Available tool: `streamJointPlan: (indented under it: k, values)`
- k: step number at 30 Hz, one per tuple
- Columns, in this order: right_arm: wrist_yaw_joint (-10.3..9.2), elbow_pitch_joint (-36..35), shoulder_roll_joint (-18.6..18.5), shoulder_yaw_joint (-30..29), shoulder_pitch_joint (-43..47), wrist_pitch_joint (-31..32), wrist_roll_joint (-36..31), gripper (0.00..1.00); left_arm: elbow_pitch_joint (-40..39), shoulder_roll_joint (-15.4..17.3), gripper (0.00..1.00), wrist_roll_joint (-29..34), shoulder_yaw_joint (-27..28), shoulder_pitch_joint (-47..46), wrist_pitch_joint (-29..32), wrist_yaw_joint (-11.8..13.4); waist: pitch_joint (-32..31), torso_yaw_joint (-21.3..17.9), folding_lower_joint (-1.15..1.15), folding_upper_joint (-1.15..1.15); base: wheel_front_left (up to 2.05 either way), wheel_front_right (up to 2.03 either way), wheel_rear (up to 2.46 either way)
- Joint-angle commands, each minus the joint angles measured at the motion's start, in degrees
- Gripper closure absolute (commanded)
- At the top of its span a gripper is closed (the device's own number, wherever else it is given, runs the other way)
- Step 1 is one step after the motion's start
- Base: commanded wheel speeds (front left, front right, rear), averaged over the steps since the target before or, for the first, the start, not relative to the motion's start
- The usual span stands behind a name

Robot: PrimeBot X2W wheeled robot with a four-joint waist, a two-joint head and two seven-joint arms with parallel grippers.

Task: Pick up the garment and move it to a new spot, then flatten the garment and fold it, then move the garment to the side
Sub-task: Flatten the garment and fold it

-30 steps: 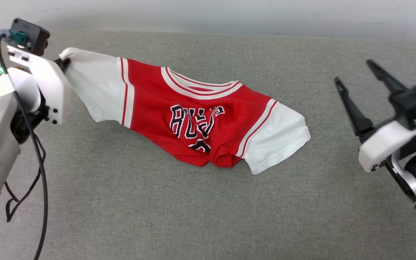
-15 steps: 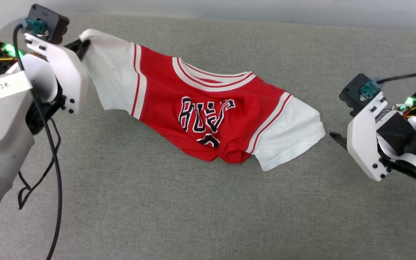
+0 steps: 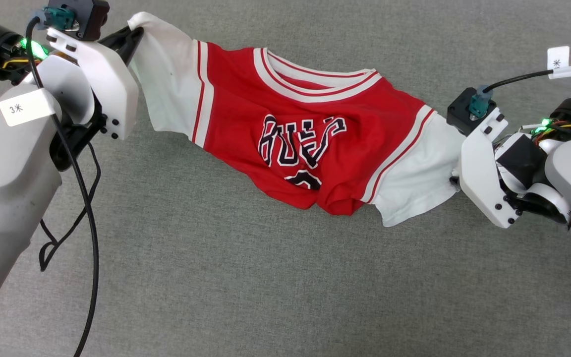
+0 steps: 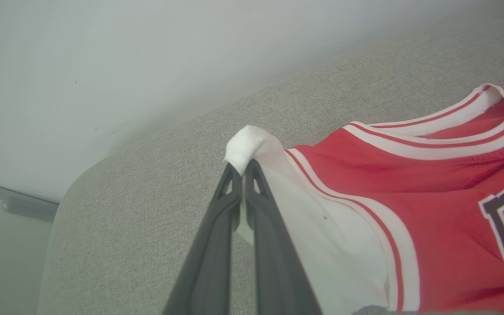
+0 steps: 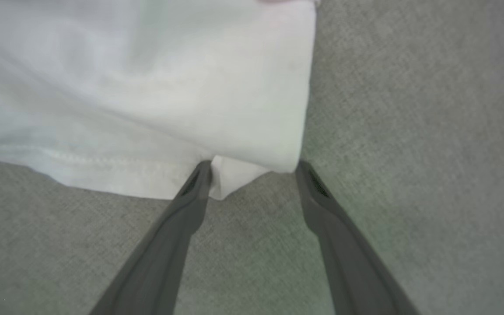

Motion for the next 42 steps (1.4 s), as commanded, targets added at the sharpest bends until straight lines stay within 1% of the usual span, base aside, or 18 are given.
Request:
streamJointPlan:
  k: [1, 6, 7, 8, 12, 14, 21, 24, 28, 34, 36, 42]
  values:
    - [-0.04, 1.2, 0.6, 2.1, 1.5, 0.4, 0.7, 0.00, 0.1, 0.0, 1.00, 0.1, 0.1, -0.9, -0.4, 0.1, 0.6, 0.4, 0.00, 0.00, 0.00, 0.00, 0.00]
    - [0.06, 3.9, 0.3, 7.9, 2.9, 0.1, 4.1, 0.00, 1.1, -0.7, 1.00, -0.2, -0.1, -1.2, -1.2, -0.1, 1.0, 0.5, 0.00, 0.00, 0.00, 0.00, 0.00]
    - [0.06, 4.2, 0.2, 8.7, 3.0, -0.2, 4.8, 0.64, 1.3, -0.7, 1.00, -0.2, -0.2, -1.1, -1.3, -0.2, 1.0, 0.5, 0.00, 0.00, 0.00, 0.00, 0.00]
    - [0.07, 4.0, 0.2, 9.7, 2.8, -0.9, 5.1, 1.00, 1.4, -0.7, 1.00, -0.2, -0.2, -1.2, -1.4, -0.2, 1.0, 0.4, 0.00, 0.00, 0.00, 0.00, 0.00]
    - [0.01, 4.3, 0.2, 10.7, 0.0, -6.2, 5.8, 1.00, 2.2, -0.6, 1.00, -0.6, -0.4, -1.5, -1.5, -0.6, 0.8, -0.3, 0.00, 0.00, 0.00, 0.00, 0.00]
    - [-0.08, 4.9, 0.7, 10.6, -1.4, -9.1, 6.2, 1.00, 2.5, -0.8, 1.00, -0.7, -0.5, -1.5, -1.8, -0.6, 0.1, -0.8, 0.00, 0.00, 0.00, 0.00, 0.00]
    - [-0.06, 5.4, 1.1, 9.8, -5.1, -22.8, 6.8, 1.00, 3.0, -0.7, 1.00, -0.2, -0.9, -1.1, -4.1, -0.6, -4.5, -2.7, 0.00, 0.00, 0.00, 0.00, 0.00]
    - [-0.07, 5.3, 0.4, 9.6, -4.9, -27.6, 7.3, 1.00, 2.7, -0.3, 1.00, 0.2, -0.9, -0.2, -5.7, -0.1, -7.0, -3.6, 0.00, 0.00, 0.00, 0.00, 0.00]
    - [-0.07, 4.5, -0.8, 9.0, -5.0, -32.3, 7.7, 1.00, 1.4, 0.4, 1.00, 0.3, -0.6, 0.5, -7.6, 0.4, -10.0, -4.6, 0.00, 0.00, 0.00, 0.00, 0.00]
    - [-0.06, 3.1, -3.3, 5.9, -4.9, -38.7, 6.9, 1.00, -2.3, 1.5, 1.00, 0.9, -0.1, 0.9, -9.6, 2.1, -13.8, -5.7, 0.00, 0.00, 0.00, 0.00, 0.00]
    - [-0.07, 2.9, -4.1, 3.9, -5.4, -40.8, 6.3, 1.00, -4.2, 2.1, 1.00, 1.1, 0.2, 0.8, -10.2, 2.7, -15.0, -6.1, 0.00, 0.00, 0.00, 0.00, 0.00]
    - [-0.06, 1.9, -4.8, -4.0, -5.7, -45.2, 5.2, 1.00, -11.3, 4.3, 1.00, 2.0, 1.2, -0.5, -11.3, 5.1, -18.3, -6.9, 0.00, 0.00, 0.00, 0.00, 0.00]
